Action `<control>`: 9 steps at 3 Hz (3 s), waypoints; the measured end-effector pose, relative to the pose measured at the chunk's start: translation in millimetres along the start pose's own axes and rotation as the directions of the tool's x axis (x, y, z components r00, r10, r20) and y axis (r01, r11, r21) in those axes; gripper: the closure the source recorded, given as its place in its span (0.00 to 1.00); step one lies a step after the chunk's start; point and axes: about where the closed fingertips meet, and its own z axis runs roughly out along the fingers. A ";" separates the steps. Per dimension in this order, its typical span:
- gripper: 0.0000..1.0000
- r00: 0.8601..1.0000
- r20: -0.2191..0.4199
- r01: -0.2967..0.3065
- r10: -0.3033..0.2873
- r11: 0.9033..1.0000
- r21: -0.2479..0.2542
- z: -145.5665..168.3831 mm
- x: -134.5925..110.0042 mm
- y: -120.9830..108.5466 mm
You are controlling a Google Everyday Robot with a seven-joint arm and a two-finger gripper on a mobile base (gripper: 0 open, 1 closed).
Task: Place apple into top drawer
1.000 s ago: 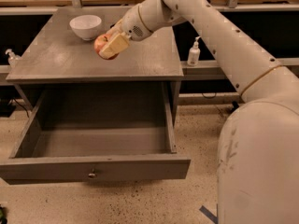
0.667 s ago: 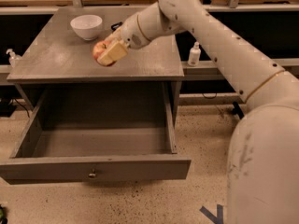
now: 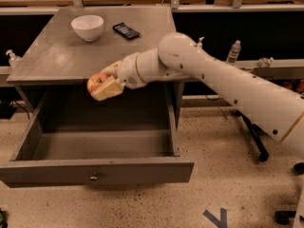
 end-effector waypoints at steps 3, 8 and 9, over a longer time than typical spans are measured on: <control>0.84 0.970 -0.243 -0.058 0.012 0.981 -0.184 81.0 158.6 81.6; 0.00 0.973 -0.223 -0.089 0.065 0.991 -0.097 76.6 181.3 90.2; 0.00 0.989 -0.147 -0.018 0.005 0.996 -0.083 51.4 155.4 98.0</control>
Offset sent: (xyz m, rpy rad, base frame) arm -0.0607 0.0092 -0.2234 -0.2903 0.1999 0.1764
